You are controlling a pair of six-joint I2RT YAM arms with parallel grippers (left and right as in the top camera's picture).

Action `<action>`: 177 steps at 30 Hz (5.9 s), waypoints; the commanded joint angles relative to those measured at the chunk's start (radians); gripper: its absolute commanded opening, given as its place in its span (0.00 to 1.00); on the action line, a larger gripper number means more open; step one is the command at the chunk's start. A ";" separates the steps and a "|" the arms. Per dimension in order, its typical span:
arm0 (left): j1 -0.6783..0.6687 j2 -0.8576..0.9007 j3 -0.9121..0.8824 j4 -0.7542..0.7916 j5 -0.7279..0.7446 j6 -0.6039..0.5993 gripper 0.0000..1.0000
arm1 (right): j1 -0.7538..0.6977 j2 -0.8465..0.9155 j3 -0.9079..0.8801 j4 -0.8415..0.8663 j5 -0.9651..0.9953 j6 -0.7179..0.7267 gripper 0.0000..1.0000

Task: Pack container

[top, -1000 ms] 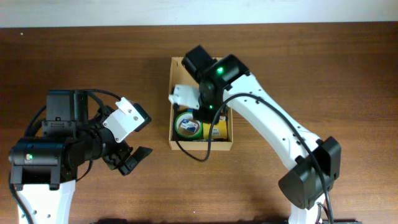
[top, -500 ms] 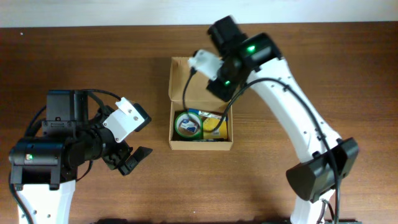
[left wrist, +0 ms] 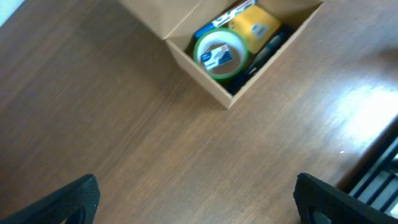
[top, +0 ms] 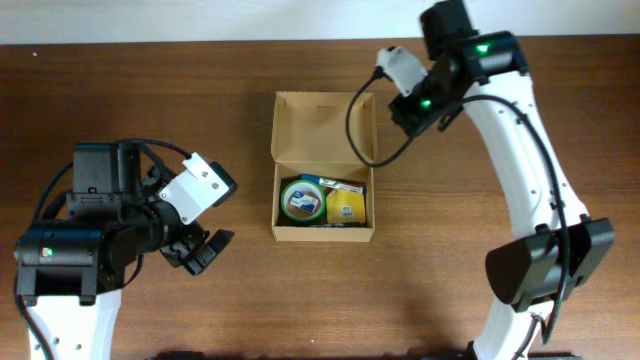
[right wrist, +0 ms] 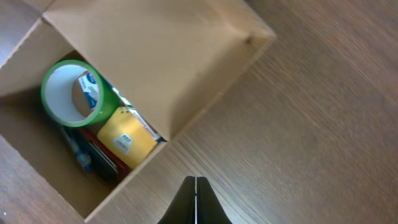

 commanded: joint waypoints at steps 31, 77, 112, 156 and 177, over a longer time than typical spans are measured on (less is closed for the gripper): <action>0.006 0.252 0.018 0.525 0.224 -0.412 1.00 | -0.053 -0.042 0.017 -0.001 -0.053 0.014 0.04; 0.013 0.882 0.018 1.025 0.226 -1.020 0.02 | -0.165 -0.042 -0.393 0.412 -0.224 0.093 0.04; -0.078 1.023 0.018 1.248 0.402 -1.193 0.02 | -0.118 0.093 -0.720 1.012 -0.606 0.411 0.04; -0.076 0.614 0.027 0.875 0.506 -0.813 0.02 | -0.071 -0.165 -0.536 0.533 -0.626 0.189 0.04; -0.140 0.583 0.027 0.487 0.299 -0.718 0.02 | -0.025 -0.173 -0.536 0.196 -0.444 0.124 0.04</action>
